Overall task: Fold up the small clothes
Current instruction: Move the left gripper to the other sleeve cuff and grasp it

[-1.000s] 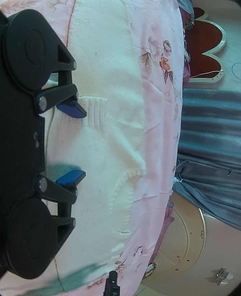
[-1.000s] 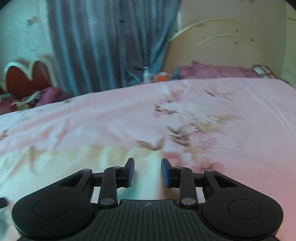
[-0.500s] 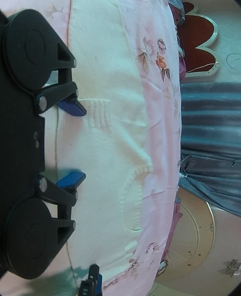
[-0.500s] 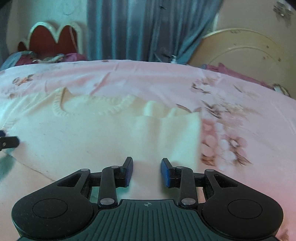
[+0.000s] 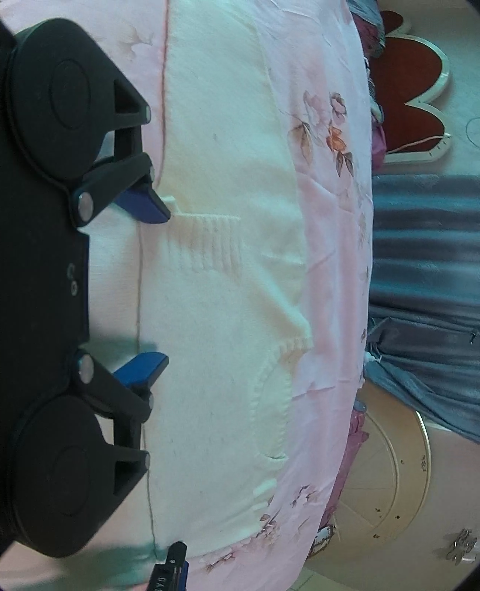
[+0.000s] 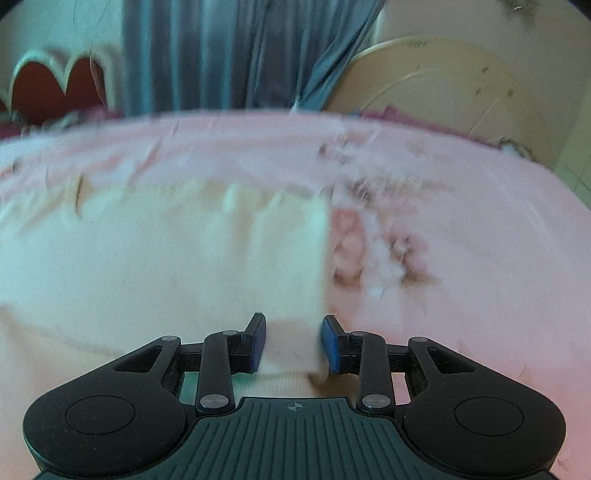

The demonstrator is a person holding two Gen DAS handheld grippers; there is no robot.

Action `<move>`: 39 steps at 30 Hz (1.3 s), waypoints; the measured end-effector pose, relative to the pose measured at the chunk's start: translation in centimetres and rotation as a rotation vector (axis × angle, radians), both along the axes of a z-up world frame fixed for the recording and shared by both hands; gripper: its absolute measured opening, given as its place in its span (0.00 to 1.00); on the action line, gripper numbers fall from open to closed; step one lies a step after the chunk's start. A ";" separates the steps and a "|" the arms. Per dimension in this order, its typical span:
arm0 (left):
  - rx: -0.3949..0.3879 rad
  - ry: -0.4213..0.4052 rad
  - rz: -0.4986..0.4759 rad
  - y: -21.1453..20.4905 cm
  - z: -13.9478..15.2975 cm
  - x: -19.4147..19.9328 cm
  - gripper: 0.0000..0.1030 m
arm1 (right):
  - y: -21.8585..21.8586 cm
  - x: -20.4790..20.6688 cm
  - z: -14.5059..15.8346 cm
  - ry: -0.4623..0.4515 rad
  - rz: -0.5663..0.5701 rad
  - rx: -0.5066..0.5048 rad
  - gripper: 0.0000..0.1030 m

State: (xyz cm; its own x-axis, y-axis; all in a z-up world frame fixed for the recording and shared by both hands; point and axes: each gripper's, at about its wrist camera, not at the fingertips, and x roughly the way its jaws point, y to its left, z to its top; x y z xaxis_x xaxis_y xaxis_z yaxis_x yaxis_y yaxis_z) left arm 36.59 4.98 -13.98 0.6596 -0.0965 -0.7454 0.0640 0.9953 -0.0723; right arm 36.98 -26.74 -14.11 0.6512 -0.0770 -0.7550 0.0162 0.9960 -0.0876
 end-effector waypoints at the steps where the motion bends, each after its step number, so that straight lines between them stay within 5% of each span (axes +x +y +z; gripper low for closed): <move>1: -0.007 -0.001 0.004 0.2 0.2 -0.1 0.73 | 0.1 0.0 0.5 -0.008 -0.009 -0.001 0.31; 11: -0.050 -0.013 0.061 3.8 2.2 -1.7 0.76 | 6.8 -1.4 3.6 -0.059 0.133 0.189 0.31; 26: -0.042 -0.012 0.217 13.4 2.6 -3.4 0.77 | 19.6 1.2 2.4 -0.018 0.297 0.199 0.32; 39: -0.100 0.017 0.427 24.7 1.0 -4.4 0.77 | 23.9 3.6 0.2 0.012 0.255 0.159 0.32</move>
